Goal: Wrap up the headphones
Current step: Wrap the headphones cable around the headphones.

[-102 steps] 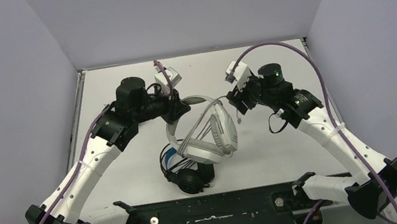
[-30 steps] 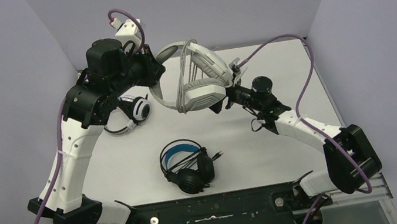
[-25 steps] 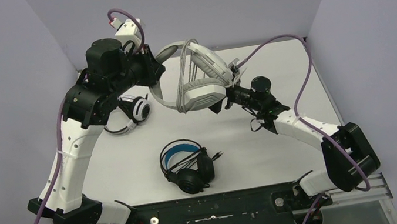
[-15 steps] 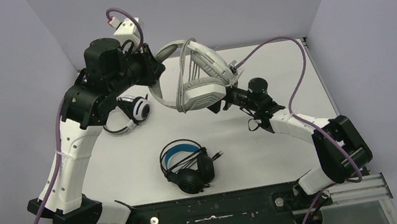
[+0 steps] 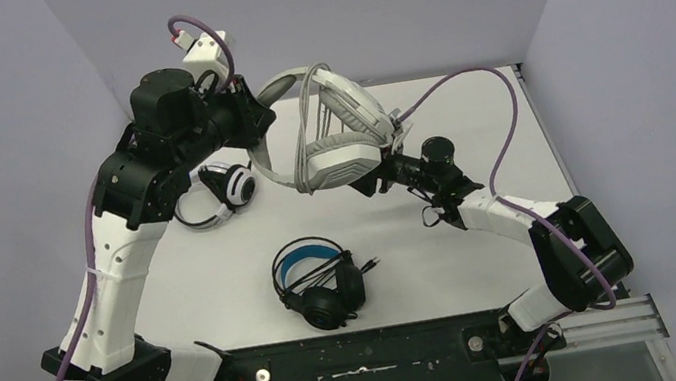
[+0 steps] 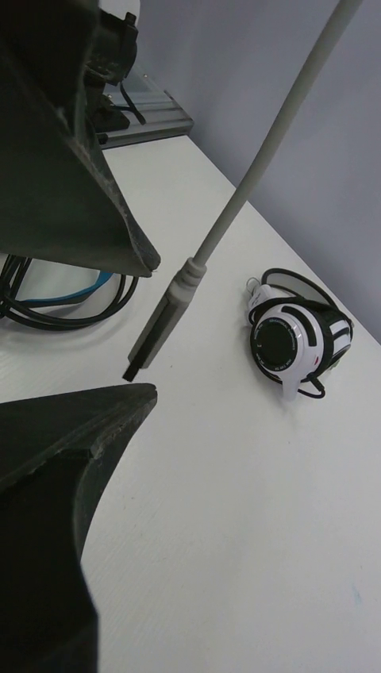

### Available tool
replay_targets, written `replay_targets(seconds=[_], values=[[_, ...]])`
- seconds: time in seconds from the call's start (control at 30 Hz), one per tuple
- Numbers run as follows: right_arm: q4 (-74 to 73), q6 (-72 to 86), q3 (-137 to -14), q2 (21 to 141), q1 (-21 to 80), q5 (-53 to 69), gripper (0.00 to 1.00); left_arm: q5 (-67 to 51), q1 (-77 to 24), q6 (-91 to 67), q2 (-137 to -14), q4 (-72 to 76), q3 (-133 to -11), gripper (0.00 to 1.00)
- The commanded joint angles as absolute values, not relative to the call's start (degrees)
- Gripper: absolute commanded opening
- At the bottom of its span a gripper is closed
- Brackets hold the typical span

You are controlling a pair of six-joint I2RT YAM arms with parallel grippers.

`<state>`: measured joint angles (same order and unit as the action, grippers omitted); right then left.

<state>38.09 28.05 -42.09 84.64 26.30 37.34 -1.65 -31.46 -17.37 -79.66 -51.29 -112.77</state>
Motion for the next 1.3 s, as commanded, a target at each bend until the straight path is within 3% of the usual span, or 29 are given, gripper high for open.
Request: replay_targets(seconds=[0.0, 0.07, 0.3, 1.0, 1.27], values=[[40.85, 27.48, -42.65, 81.82, 26.52, 38.55, 0.5, -2.43, -31.12, -20.13, -76.78, -45.62, -115.35, 0.0], [40.83, 27.81, -42.8, 82.0, 26.46, 38.91, 0.48, -2.41, -31.12, -20.13, -76.84, -45.8, -115.48, 0.0], [42.28, 28.03, -42.17, 82.13, 27.19, 38.59, 0.61, -2.52, -31.11, -20.12, -76.38, -45.94, -115.37, 0.0], [34.38, 20.32, -43.41, 79.14, 26.69, 34.71, 0.73, -4.03, -31.11, -20.93, -75.84, -45.51, -114.26, 0.0], [40.03, 20.28, -43.6, 79.67, 27.25, 38.17, 0.74, -4.47, -31.11, -21.28, -75.88, -44.74, -113.74, 0.0]])
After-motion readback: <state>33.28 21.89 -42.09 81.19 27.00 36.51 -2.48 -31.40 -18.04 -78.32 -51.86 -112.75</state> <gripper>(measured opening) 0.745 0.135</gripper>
